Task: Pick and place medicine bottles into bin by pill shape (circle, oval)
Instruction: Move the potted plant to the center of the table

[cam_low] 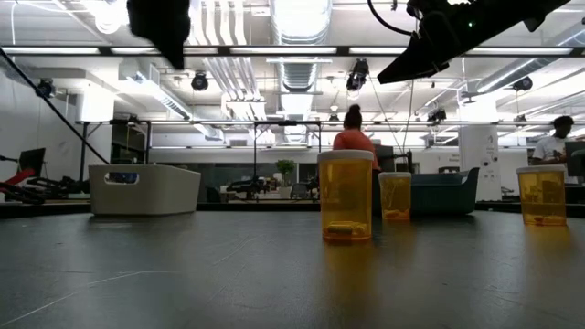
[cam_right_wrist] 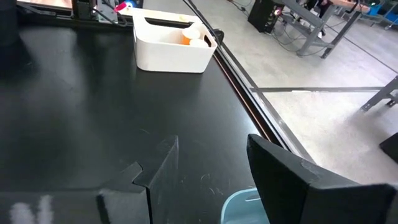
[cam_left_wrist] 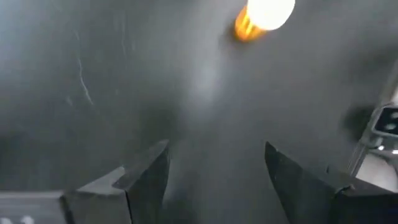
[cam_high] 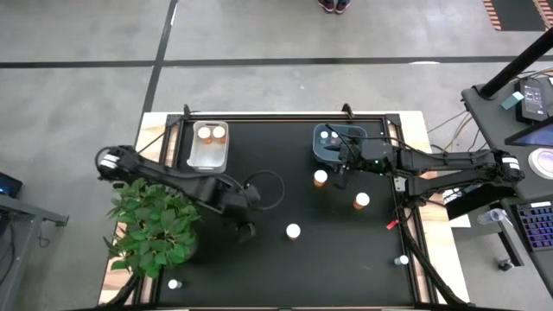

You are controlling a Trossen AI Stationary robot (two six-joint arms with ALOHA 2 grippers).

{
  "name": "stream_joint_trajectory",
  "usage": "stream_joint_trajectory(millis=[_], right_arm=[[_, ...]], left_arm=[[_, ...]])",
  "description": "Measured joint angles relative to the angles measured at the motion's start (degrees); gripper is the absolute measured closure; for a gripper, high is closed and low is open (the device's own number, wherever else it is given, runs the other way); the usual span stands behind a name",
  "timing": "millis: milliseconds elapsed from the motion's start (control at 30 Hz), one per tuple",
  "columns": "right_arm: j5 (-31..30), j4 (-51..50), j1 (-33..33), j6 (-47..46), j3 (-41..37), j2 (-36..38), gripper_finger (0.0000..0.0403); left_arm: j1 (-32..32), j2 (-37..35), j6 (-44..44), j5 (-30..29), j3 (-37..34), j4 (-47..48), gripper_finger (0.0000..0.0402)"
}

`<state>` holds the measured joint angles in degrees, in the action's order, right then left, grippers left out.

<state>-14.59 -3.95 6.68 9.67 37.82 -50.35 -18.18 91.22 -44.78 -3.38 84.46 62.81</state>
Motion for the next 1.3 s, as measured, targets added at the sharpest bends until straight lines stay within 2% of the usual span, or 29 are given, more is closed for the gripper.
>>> stream_joint_trajectory(millis=[133,367,567,800,1000,1300], right_arm=[[0.0,0.0,0.0,0.0,0.0,0.0,0.0218],[0.0,-0.1,0.0,0.0,-0.4,0.0,0.0218],[0.0,0.0,0.0,0.7,-0.5,0.0,0.0218],[0.0,0.0,0.0,0.9,-0.5,0.0,0.0218],[0.0,0.0,0.0,1.0,-0.5,0.0,0.0218],[0.0,0.0,0.0,1.0,-0.5,0.0,0.0218]], left_arm=[[-1.8,4.3,-2.2,3.6,-0.6,-0.3,0.0156],[-4.5,8.7,1.1,9.2,-0.7,2.0,0.0156],[-4.8,8.1,-0.9,8.7,-1.5,4.3,0.0156],[-4.9,8.0,2.1,5.0,-2.6,4.3,0.0156],[-5.8,7.6,0.1,7.8,-6.1,5.6,0.0156],[-6.3,7.6,0.1,7.8,-7.2,5.4,0.0156]])
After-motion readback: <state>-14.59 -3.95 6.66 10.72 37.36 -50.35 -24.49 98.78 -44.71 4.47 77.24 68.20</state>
